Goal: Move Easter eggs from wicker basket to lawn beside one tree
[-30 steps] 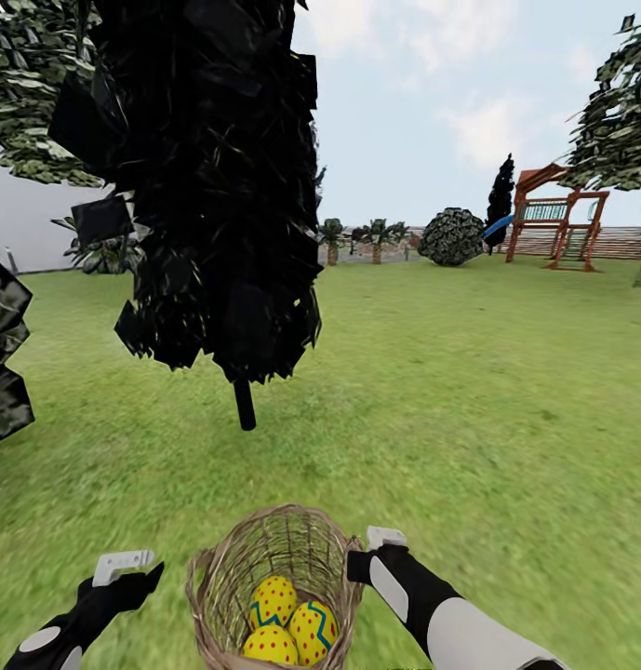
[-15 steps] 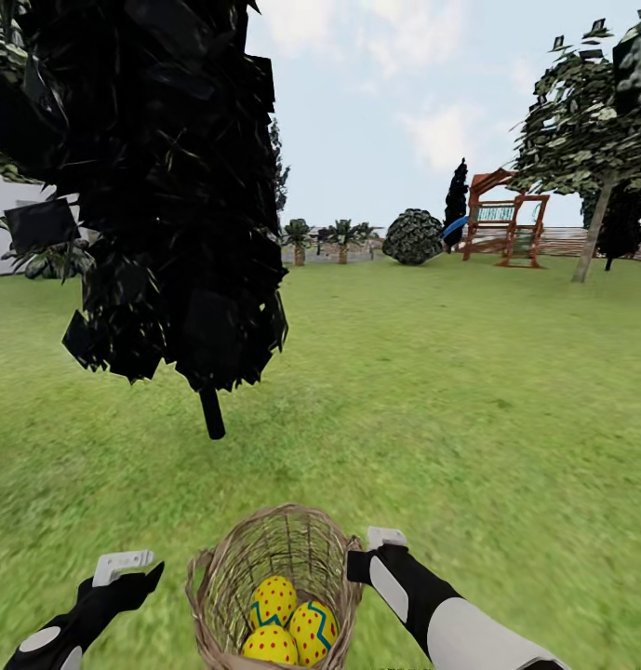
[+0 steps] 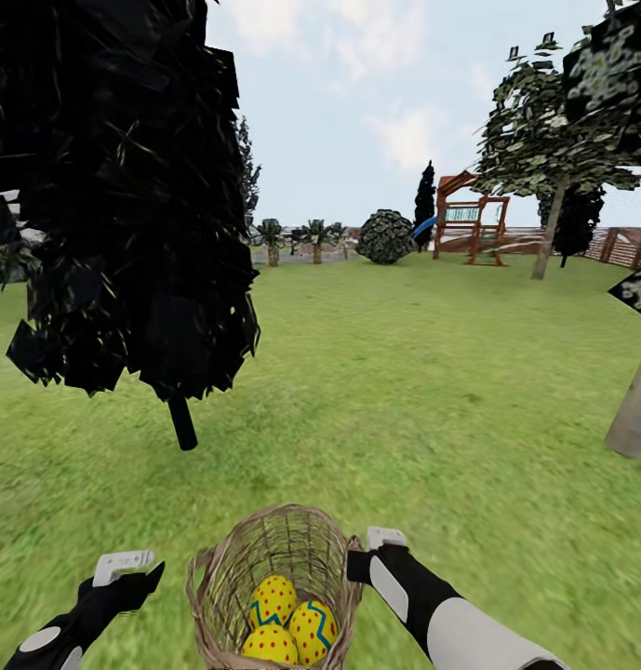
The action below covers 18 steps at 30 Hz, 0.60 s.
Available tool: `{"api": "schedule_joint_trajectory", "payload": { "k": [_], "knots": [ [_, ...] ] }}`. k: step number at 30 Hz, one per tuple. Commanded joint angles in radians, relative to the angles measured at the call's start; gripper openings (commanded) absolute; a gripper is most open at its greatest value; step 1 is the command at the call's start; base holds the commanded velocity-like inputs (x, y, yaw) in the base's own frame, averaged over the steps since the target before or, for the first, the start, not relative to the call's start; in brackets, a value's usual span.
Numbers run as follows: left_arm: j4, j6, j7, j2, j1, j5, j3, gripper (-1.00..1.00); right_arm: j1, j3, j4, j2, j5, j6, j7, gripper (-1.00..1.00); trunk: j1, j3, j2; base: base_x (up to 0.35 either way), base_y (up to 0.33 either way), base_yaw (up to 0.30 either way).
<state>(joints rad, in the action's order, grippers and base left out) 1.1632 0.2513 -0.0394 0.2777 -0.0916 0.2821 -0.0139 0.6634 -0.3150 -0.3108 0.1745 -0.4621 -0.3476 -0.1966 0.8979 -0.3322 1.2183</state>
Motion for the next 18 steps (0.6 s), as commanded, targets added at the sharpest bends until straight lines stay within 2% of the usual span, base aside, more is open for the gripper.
{"api": "schedule_joint_trajectory", "payload": {
  "k": [1,6,14,18],
  "knots": [
    [0.001,0.006,-0.004,0.000,0.000,0.008,-0.001,1.00,0.001,-0.003,-0.002,0.000,-0.009,-0.004,-0.007,-1.00,0.001,-0.001,0.001,0.328,0.000,-0.010],
    [0.001,0.006,-0.004,0.000,0.000,0.008,-0.001,1.00,0.001,-0.004,-0.002,0.000,-0.009,-0.004,-0.007,-1.00,0.001,-0.001,0.001,0.334,0.000,-0.009],
    [0.000,0.006,-0.004,0.000,0.000,0.008,-0.001,1.00,0.001,-0.004,-0.002,0.000,-0.009,-0.004,-0.007,-1.00,0.001,0.007,0.001,0.336,0.000,-0.178],
    [0.001,0.006,-0.004,0.000,0.000,0.008,-0.001,1.00,0.001,-0.004,-0.002,0.000,-0.009,-0.004,-0.007,-1.00,0.001,0.008,0.001,0.336,0.000,-0.059]
  ]
}}
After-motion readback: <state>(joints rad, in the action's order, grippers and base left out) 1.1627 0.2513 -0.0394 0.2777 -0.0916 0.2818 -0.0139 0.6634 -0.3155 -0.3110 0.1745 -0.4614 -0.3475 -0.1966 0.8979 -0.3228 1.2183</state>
